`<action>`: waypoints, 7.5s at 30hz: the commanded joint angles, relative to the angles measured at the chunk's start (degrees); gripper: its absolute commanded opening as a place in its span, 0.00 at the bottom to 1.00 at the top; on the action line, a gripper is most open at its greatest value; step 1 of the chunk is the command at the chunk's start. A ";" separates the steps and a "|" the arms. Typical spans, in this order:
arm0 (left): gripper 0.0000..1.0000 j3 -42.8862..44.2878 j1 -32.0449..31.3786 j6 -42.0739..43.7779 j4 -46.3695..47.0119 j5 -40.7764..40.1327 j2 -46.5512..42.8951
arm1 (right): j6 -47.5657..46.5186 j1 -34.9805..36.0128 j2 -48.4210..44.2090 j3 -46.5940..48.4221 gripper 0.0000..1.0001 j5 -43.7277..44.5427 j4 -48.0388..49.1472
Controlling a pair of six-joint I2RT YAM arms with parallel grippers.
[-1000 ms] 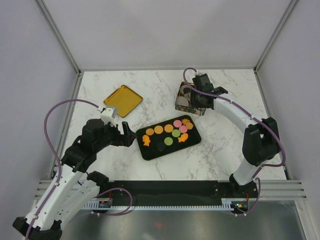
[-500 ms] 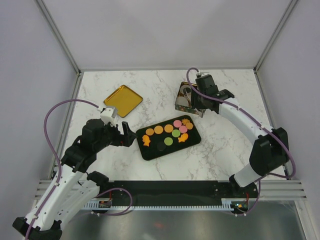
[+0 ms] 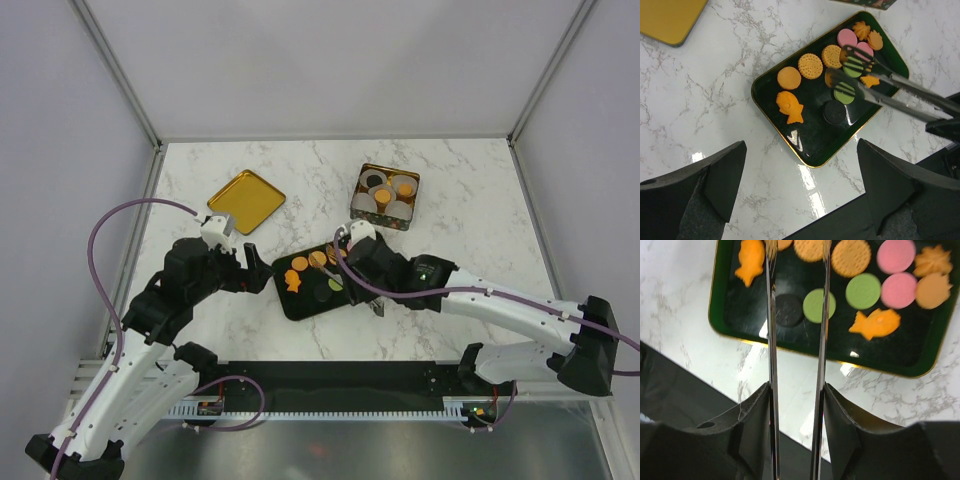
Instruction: Pack the cookies
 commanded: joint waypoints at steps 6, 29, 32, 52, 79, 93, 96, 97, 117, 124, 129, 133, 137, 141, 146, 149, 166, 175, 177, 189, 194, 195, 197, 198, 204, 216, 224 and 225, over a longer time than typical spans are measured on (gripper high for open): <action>1.00 0.24 -0.24 -1.36 1.31 -0.78 -0.33 | 4.88 9.04 0.27 -0.69 0.51 4.02 -3.52; 1.00 0.24 -0.24 -1.45 1.31 -1.04 -0.24 | 7.61 11.86 -2.27 -5.43 0.52 3.32 -5.81; 1.00 0.24 -0.24 -1.45 1.31 -1.04 -0.24 | 7.61 11.86 -2.18 -5.87 0.52 3.14 -5.46; 1.00 0.15 -0.24 -1.45 1.31 -1.04 -0.41 | 8.40 12.65 -2.18 -5.69 0.52 1.73 -4.67; 1.00 0.15 -0.24 -1.45 1.31 -1.04 -0.68 | 8.05 12.74 1.86 -5.78 0.54 3.58 -2.03; 1.00 0.24 -0.24 -1.45 1.31 -0.78 -0.94 | 7.26 11.42 2.21 -6.31 0.49 3.14 -1.15; 1.00 0.24 -0.24 -1.45 1.31 -0.78 -0.94 | 7.08 11.16 2.47 -6.49 0.44 2.35 -0.80; 1.00 0.15 -0.24 -1.36 1.31 -0.86 -0.94 | 6.99 11.16 2.47 -6.49 0.43 2.26 -0.36; 1.00 0.15 -0.24 -1.54 1.31 -1.13 -0.68 | 2.60 3.00 -2.36 3.18 0.33 5.16 -4.05; 1.00 0.15 -0.24 -1.80 1.22 -1.83 -0.41 | -2.06 -8.78 -0.52 9.59 0.34 6.04 -4.14; 1.00 0.24 -0.24 -1.89 1.31 -2.71 -0.15 | -4.52 -16.96 3.17 14.16 0.34 4.72 -3.70; 1.00 1.02 -0.15 -1.89 1.31 -2.98 1.25 | -6.36 -22.93 6.42 16.01 0.34 0.07 -2.03; 1.00 2.61 -0.15 -2.41 1.84 -3.59 3.80 | -7.86 -26.19 9.59 17.86 0.34 -2.40 -1.24; 1.00 5.42 -0.15 -2.42 4.47 -4.12 7.92 | -8.39 -28.13 12.05 18.39 0.34 -4.77 -0.36; 1.00 10.78 -0.15 -1.01 6.58 -4.38 14.52 | -8.83 -28.66 14.25 18.30 0.33 -6.96 -0.10; 1.00 12.28 -0.06 -0.05 8.16 -4.38 16.98 | -9.18 -28.75 15.48 18.39 0.33 -8.02 0.17; 1.00 8.85 7.06 -1.01 12.65 4.23 18.13 | -9.35 -29.98 20.93 19.27 0.33 -7.93 1.14; 1.00 8.15 7.76 -1.19 12.65 5.11 17.52 | -9.09 -30.59 21.28 18.65 0.36 -7.32 1.84; 1.00 7.97 7.76 -1.27 12.74 5.46 17.34 | -9.09 -30.59 21.46 18.56 0.36 -7.58 1.93; 1.00 7.44 8.46 -1.36 12.65 5.90 16.55 | -9.09 -30.68 21.28 19.00 0.48 -7.58 1.40; 1.00 7.36 8.64 -1.36 12.65 6.25 16.37 | -9.27 -30.77 21.20 19.35 0.50 -7.93 0.87; 1.00 7.36 8.73 -1.36 12.65 6.34 16.37 | -9.18 -30.68 21.20 19.53 0.51 -8.02 0.79; 1.00 7.27 8.73 -1.45 12.65 6.43 16.11 | -9.27 -30.68 21.11 19.79 0.51 -8.02 0.52; 1.00 7.27 8.90 -1.45 12.65 6.52 16.02 | -9.18 -30.68 21.11 19.79 0.52 -8.11 0.52; 1.00 7.09 9.08 -1.45 12.56 6.96 15.67 | -9.18 -30.68 20.67 20.67 0.54 -8.02 -0.36; 1.00 6.92 9.52 -1.45 12.56 7.40 15.05 | -8.83 -27.70 13.20 22.61 0.51 -13.91 -8.00; 1.00 6.83 10.13 -1.54 12.38 7.40 14.88 | -4.44 -13.11 7.49 15.31 0.50 -11.54 -16.69; 1.00 6.83 10.13 -1.54 12.38 7.48 14.97 | -3.91 -12.67 6.70 14.35 0.50 -10.32 -17.66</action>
